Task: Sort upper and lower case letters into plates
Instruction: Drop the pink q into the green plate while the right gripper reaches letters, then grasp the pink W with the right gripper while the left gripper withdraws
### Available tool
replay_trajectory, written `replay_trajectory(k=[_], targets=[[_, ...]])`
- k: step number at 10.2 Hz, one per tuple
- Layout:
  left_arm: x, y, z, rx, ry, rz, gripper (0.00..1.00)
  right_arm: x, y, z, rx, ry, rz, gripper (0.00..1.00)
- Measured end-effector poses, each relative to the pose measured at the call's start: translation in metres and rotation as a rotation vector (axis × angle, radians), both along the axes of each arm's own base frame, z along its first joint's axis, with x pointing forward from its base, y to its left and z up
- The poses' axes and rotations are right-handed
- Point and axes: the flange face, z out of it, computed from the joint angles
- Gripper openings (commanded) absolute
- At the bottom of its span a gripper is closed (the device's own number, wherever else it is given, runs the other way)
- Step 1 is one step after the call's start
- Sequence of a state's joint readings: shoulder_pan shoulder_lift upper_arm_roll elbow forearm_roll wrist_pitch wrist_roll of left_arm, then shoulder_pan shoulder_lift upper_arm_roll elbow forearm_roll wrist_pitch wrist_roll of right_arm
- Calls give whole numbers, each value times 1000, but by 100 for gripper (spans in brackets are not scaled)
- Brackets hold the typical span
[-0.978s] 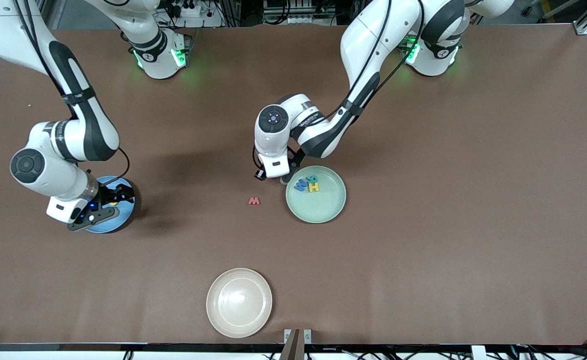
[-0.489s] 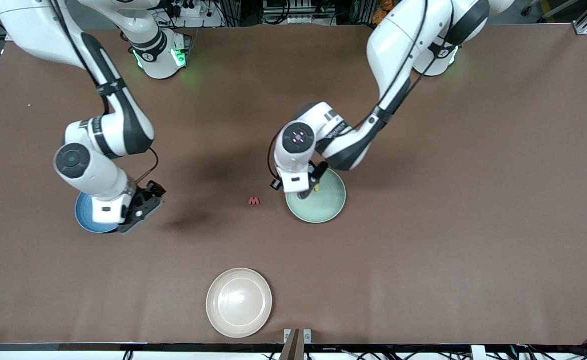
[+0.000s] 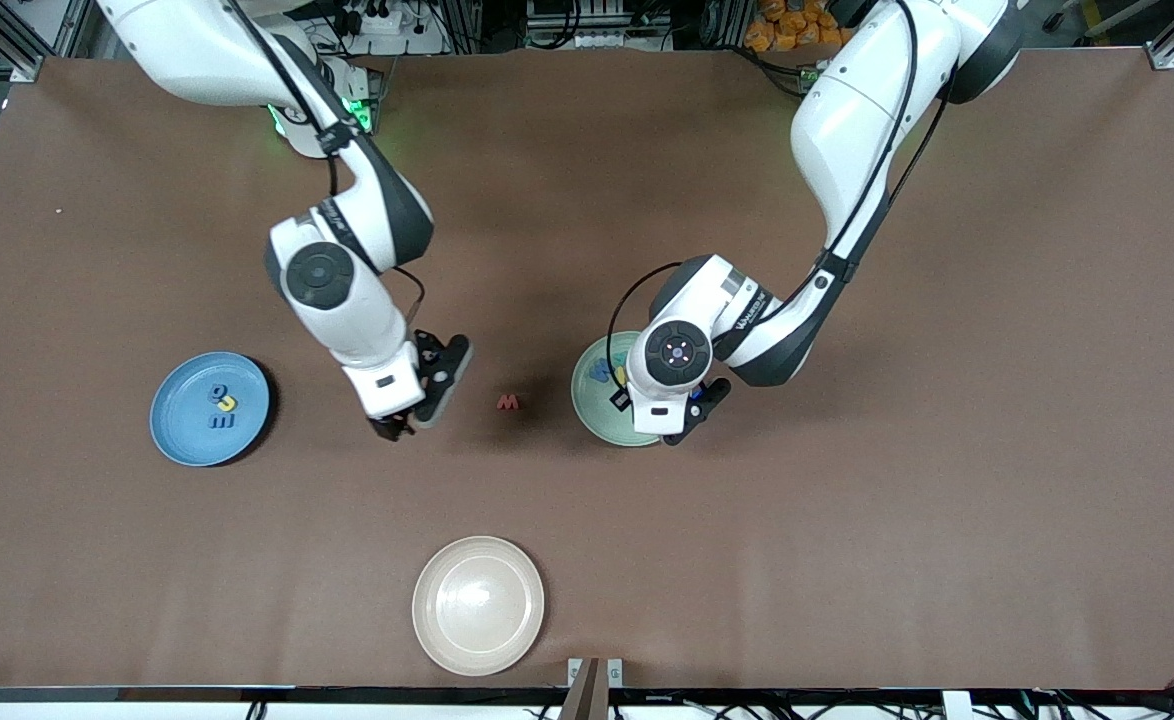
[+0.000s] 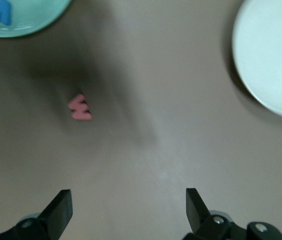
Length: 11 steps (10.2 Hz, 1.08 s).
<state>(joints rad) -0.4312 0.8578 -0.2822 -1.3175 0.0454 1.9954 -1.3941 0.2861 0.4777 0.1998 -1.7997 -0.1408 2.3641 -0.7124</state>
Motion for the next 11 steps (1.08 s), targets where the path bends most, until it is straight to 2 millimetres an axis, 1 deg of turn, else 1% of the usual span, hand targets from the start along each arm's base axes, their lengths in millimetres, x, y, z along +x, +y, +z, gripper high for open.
replay_trajectory(k=[1, 3, 4, 5, 6, 7, 8, 10, 11], targets=[[-3, -3, -1, 1, -5, -38, 100, 1, 15, -18, -5, 13, 89, 100], [-9, -9, -2, 1, -2, -66, 100, 5, 32, -51, -10, 39, 208, 100], [-11, -11, -2, 2, -2, -71, 100, 2, 41, -66, -11, 53, 240, 100], [-11, -11, -2, 2, -2, -72, 100, -5, 56, -77, -12, 64, 266, 100], [-10, -11, -2, 2, -2, -72, 100, -16, 75, -83, -13, 71, 294, 100], [-10, -10, -2, 2, -2, -71, 100, -23, 86, -87, -12, 74, 301, 100], [-10, -10, -2, 3, -2, -71, 100, -27, 93, -87, -11, 74, 285, 100], [-11, -10, -3, 4, -1, -72, 100, -31, 98, -88, -10, 77, 218, 100], [-12, -9, -5, 10, 2, -77, 100, -29, 94, -89, -12, 78, 171, 100]])
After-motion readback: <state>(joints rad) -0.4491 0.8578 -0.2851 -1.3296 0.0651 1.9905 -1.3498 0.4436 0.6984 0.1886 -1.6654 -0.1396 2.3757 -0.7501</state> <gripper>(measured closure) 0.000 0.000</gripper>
